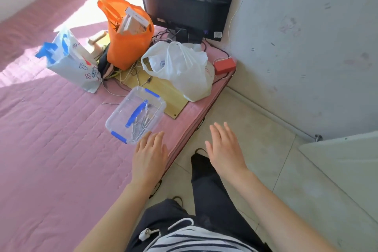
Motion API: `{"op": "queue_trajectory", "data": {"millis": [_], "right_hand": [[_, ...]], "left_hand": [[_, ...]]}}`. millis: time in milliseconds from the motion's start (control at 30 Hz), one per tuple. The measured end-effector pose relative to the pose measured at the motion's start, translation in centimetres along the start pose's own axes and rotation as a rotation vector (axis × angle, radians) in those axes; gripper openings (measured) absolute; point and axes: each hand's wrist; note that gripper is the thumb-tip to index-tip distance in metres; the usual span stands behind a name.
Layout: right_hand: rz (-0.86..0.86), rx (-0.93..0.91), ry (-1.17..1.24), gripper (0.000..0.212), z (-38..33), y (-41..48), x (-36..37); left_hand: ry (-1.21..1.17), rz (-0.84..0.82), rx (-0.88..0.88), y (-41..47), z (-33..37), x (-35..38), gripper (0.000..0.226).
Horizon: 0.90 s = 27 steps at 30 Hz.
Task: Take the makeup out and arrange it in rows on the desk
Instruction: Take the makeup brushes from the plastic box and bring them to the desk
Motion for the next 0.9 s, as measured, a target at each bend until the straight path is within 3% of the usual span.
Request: {"op": "queue_trajectory", "data": {"millis": [433,900], "right_hand": [[-0.232,-0.576,-0.272,0.058,-0.9,17.5,-3.0],[-0.341,-0.767,-0.34,0.056,-8.4,26.3,3.3]], "left_hand": [[-0.01,0.011,-0.446,8.2,2.2,2.7,0.041],[-0.137,0.065,-0.759,9.2,-5.5,6.1,0.044]]}}
Point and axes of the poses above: each hand's wrist, its own y-axis towards the middle knuckle, its own x-axis out of the palm, z = x × y, and after that the axes turned 4 degrees about x, right-handed
